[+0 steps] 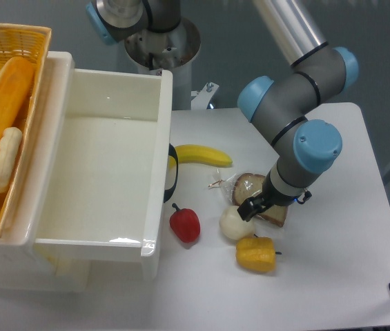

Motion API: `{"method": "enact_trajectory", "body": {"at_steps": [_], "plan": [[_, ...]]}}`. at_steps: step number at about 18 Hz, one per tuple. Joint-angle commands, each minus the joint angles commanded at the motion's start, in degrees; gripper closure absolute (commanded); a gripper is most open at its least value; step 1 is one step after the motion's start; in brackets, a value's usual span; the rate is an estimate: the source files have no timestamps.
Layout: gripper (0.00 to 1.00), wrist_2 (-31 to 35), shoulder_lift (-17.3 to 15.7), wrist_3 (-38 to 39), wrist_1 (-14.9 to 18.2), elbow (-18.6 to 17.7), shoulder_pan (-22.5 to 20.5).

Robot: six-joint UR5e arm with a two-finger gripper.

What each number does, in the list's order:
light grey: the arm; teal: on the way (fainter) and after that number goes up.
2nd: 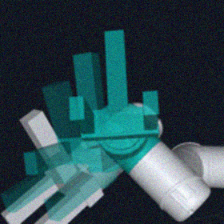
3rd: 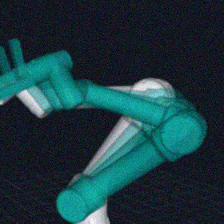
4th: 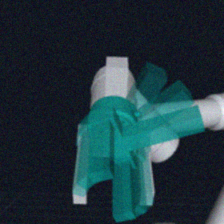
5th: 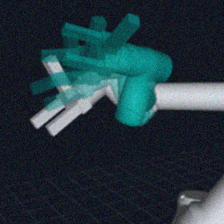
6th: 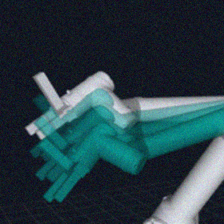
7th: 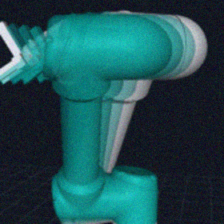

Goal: Pick up the pear
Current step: 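Lower the gripper onto the pale round pear beside the bread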

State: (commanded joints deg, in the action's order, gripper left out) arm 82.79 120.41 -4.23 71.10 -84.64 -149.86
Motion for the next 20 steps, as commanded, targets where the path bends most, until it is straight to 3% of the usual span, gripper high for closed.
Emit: {"method": "enact_trajectory", "body": {"at_steps": [15, 20], "plan": [[0.0, 0.3, 3.6, 2.0, -0.6, -0.6, 2.3], [0.14, 0.6, 3.7, 2.2, -0.6, -0.7, 2.4]]}}
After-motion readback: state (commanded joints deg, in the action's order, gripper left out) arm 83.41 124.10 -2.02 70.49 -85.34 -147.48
